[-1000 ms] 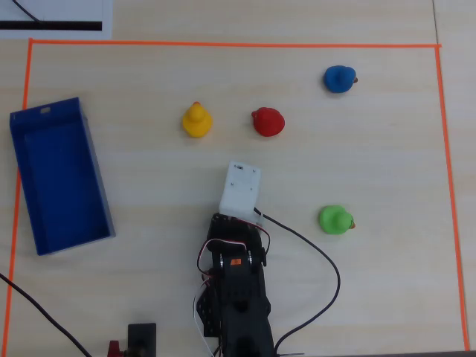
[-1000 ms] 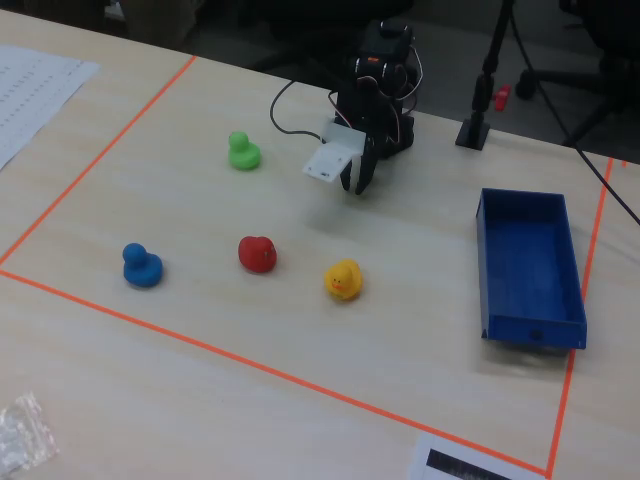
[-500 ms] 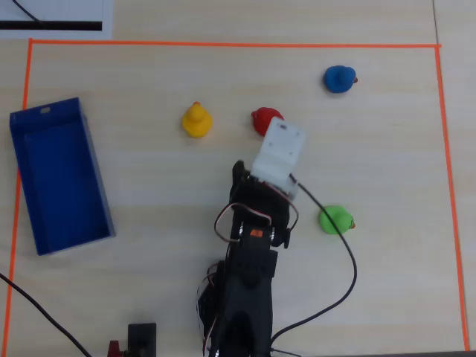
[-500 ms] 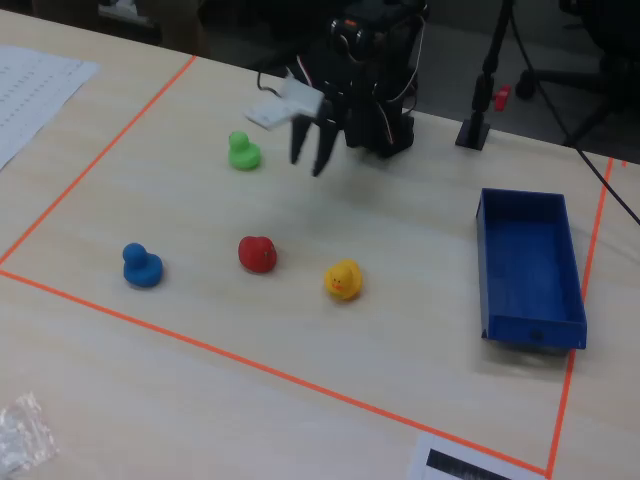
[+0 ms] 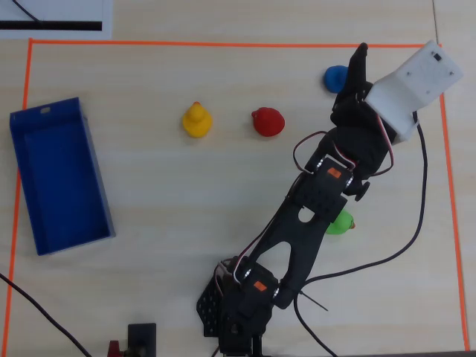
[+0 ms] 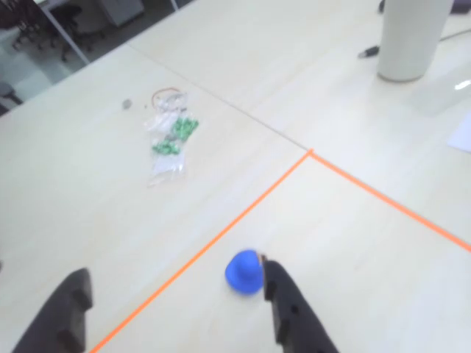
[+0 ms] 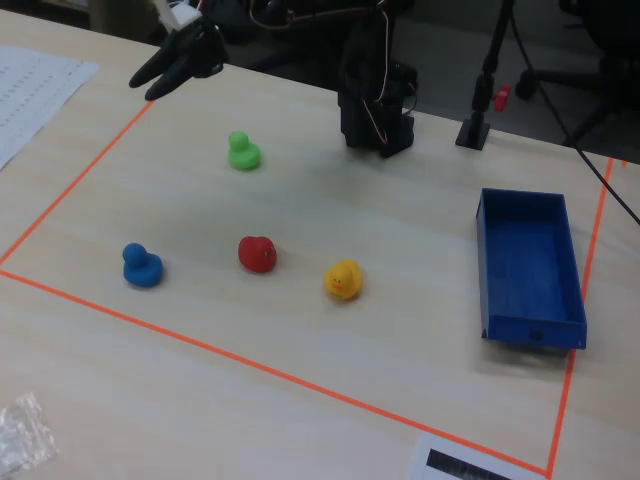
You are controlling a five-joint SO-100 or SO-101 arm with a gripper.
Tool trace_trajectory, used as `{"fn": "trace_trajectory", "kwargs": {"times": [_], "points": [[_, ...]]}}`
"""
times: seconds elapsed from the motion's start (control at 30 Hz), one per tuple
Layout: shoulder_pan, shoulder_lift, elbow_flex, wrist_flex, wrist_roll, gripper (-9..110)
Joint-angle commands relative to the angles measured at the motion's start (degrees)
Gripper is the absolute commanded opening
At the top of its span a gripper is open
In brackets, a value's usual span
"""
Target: Grasp blue duck and put it into box.
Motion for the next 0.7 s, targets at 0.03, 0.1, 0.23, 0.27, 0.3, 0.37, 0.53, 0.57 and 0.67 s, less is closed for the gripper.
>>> {"fn": "trace_trajectory", "kwargs": {"times": [0.03,0.1,0.23,0.27,0.3,0.37,0.53,0.57,0.67], "points": [[1.93,-6.68,-2.55,-10.37,-1.41,33],[2.46,-9.84,-1.23,-15.21,-2.29,33],[3.25,-16.96,-1.41,-22.32,-3.16,34],[3.43,-18.9,-2.02,-23.82,-3.52,34],[3.6,-20.74,-2.64,-25.14,-3.69,34],[3.69,-23.82,-3.78,-27.33,-4.22,34],[2.37,-29.09,-3.6,-31.82,-6.06,35],[1.93,-30.06,-2.9,-33.57,-6.77,35],[0.53,-33.66,-1.93,-38.94,-8.88,35]]}}
